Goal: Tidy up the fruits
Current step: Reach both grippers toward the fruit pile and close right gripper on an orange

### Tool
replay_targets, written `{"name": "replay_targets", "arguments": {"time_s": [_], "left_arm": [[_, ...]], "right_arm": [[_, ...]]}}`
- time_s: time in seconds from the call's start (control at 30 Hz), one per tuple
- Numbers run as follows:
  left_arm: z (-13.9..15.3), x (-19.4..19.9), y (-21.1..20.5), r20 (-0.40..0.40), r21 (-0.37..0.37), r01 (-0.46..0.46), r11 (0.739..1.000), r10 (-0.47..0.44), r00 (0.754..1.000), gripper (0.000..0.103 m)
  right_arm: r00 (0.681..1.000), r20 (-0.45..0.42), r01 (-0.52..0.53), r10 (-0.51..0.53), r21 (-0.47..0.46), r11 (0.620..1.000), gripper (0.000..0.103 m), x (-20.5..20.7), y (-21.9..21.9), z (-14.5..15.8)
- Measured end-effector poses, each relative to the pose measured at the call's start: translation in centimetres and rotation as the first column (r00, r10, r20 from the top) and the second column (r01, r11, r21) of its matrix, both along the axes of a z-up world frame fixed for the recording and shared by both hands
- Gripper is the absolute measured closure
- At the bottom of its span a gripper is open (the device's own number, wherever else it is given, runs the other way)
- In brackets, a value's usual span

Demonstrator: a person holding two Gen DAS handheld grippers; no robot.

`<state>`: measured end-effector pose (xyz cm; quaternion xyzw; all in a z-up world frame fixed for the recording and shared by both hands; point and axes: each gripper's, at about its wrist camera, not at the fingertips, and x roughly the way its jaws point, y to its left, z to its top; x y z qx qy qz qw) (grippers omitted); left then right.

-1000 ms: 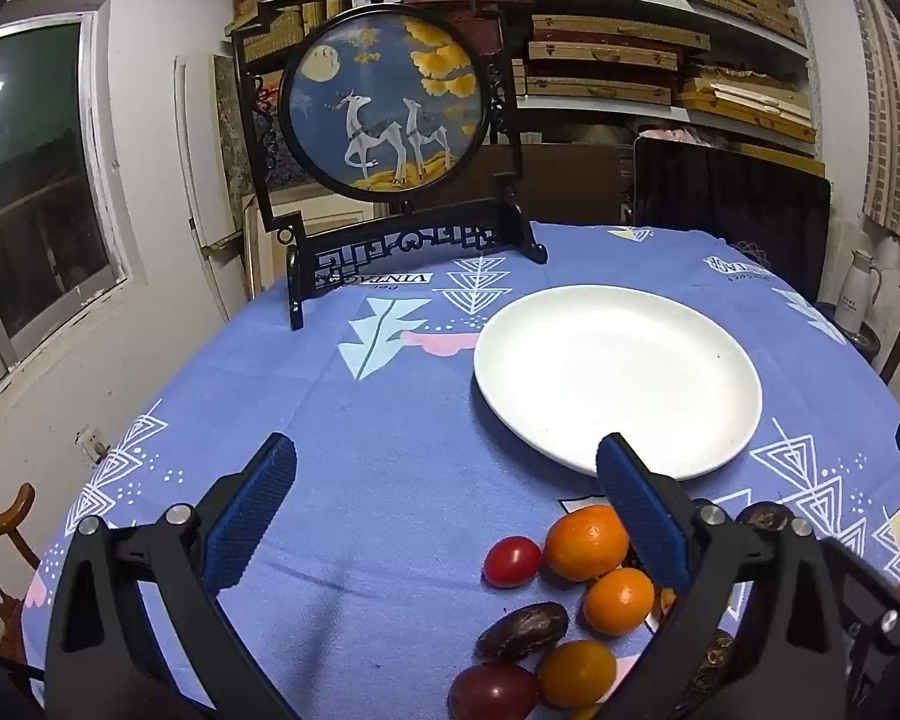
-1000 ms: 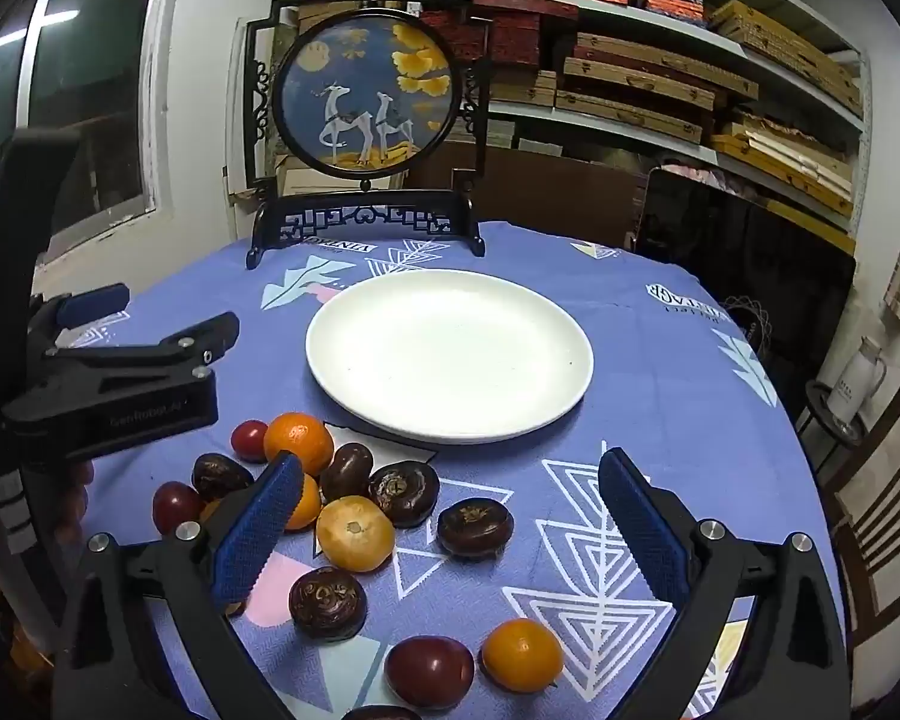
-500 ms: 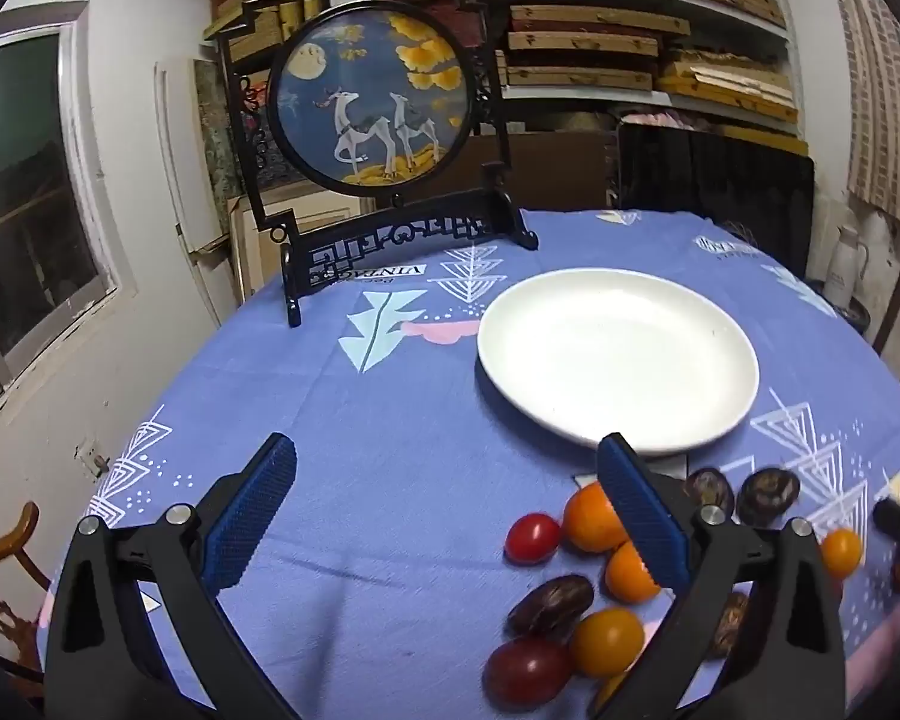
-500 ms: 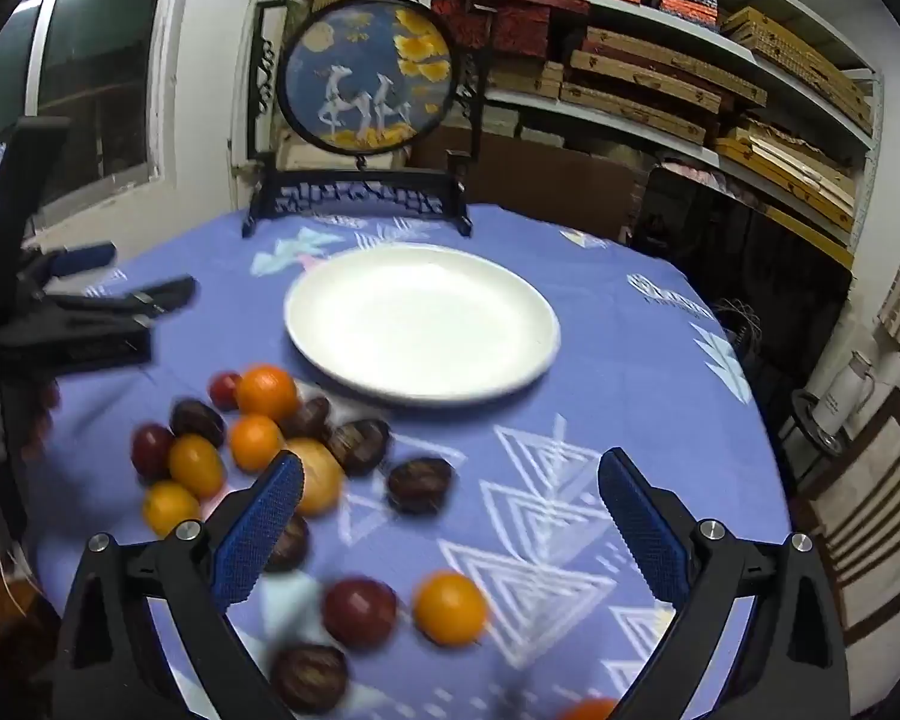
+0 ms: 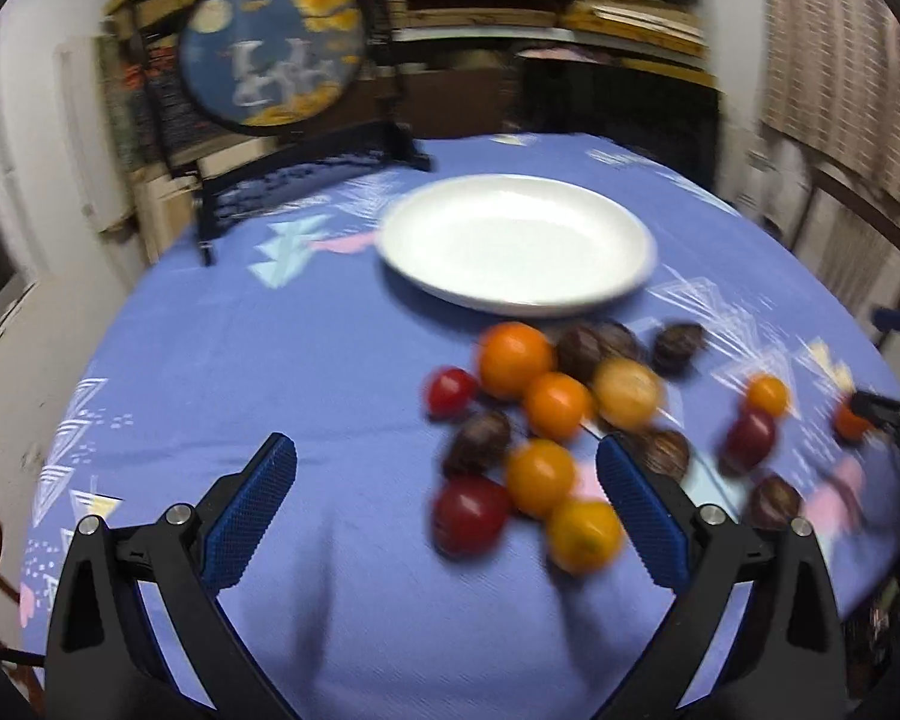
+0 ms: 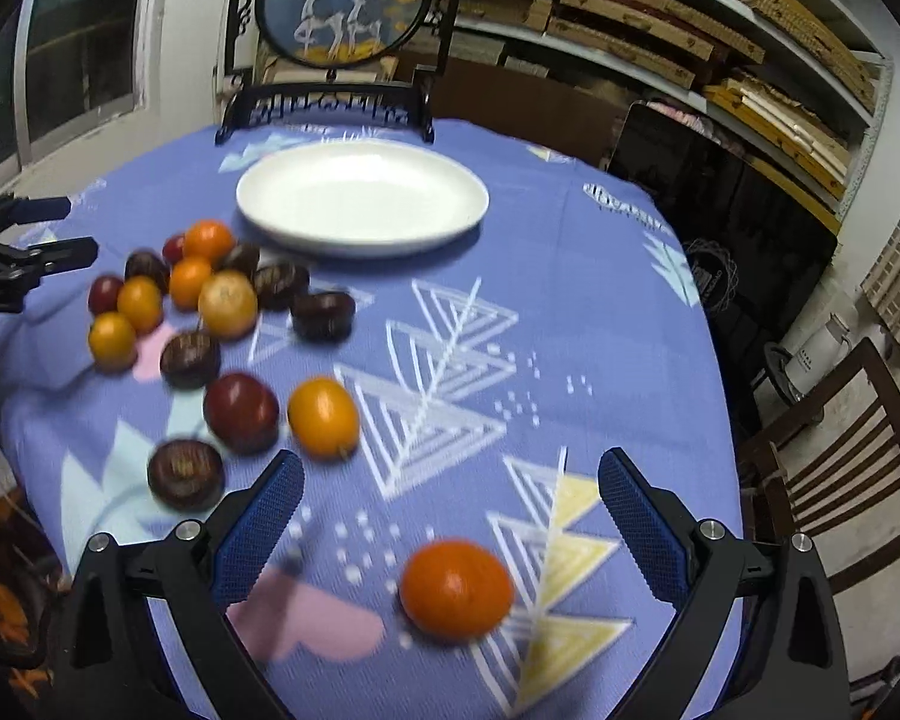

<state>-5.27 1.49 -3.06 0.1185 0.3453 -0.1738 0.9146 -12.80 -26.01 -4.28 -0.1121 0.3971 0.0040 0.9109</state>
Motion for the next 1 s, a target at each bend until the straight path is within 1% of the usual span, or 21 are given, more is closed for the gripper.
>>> {"name": "replay_targets", "arguments": {"time_s": [0.07, 0.17, 0.27, 0.37, 0.4, 0.47, 0.5, 0.57, 0.6, 0.63, 0.67, 0.8, 1.0], "left_arm": [[-0.5, -1.1, -0.9, 0.000, 0.013, 0.055, 0.998, -0.055, 0.998, 0.005], [-1.3, -1.9, -2.1, -0.023, 0.024, 0.101, 0.995, -0.101, 0.995, 0.005], [-2.1, -1.9, -2.6, -0.053, 0.035, 0.115, 0.993, -0.114, 0.992, 0.005], [-2.8, -1.9, -3.1, -0.079, 0.041, 0.107, 0.993, -0.104, 0.991, 0.005], [-3.0, -1.9, -3.0, -0.090, 0.038, 0.104, 0.994, -0.100, 0.991, 0.005], [-3.2, -1.7, -2.8, -0.108, 0.032, 0.099, 0.995, -0.095, 0.990, 0.005], [-3.4, -1.7, -2.8, -0.116, 0.030, 0.096, 0.995, -0.092, 0.989, 0.005], [-3.6, -1.6, -2.7, -0.126, 0.029, 0.094, 0.995, -0.090, 0.988, 0.005], [-3.7, -1.7, -2.7, -0.130, 0.029, 0.093, 0.995, -0.089, 0.988, 0.005], [-3.8, -1.6, -2.8, -0.135, 0.029, 0.093, 0.995, -0.089, 0.987, 0.005], [-3.9, -1.6, -2.9, -0.139, 0.029, 0.094, 0.995, -0.089, 0.986, 0.005], [-4.4, -1.1, -3.6, -0.158, 0.036, 0.081, 0.996, -0.074, 0.985, 0.005], [-4.4, -0.4, -3.7, -0.155, 0.022, 0.034, 0.999, -0.031, 0.987, 0.005]], "right_arm": [[1.000, -0.028, -0.005, 0.005, 0.010, 1.000, 0.004, -0.4, -0.4, -0.4], [0.998, -0.068, -0.001, 0.001, 0.009, 1.000, 0.004, -0.8, -0.7, -1.4], [0.995, -0.096, 0.019, -0.018, 0.006, 1.000, 0.004, -1.0, -1.0, -2.4], [0.992, -0.116, 0.048, -0.044, 0.028, 0.998, 0.004, -0.8, -1.6, -2.9], [0.992, -0.119, 0.054, -0.049, 0.037, 0.998, 0.006, -0.8, -1.8, -3.0], [0.991, -0.126, 0.057, -0.050, 0.058, 0.997, 0.014, -0.9, -2.1, -3.1], [0.990, -0.132, 0.058, -0.050, 0.062, 0.996, 0.019, -0.9, -2.2, -3.2], [0.988, -0.143, 0.062, -0.052, 0.064, 0.996, 0.031, -0.8, -2.4, -3.5], [0.988, -0.147, 0.063, -0.053, 0.068, 0.996, 0.045, -0.7, -2.5, -3.7], [0.986, -0.161, 0.059, -0.044, 0.087, 0.995, 0.054, -0.6, -2.7, -3.9], [0.986, -0.164, 0.050, -0.033, 0.102, 0.994, 0.058, -0.6, -2.7, -4.0], [0.989, -0.147, 0.028, -0.016, 0.080, 0.996, 0.058, -0.8, -2.3, -4.1], [0.988, -0.151, 0.033, -0.018, 0.102, 0.994, 0.058, -0.8, -2.6, -3.9]]}}
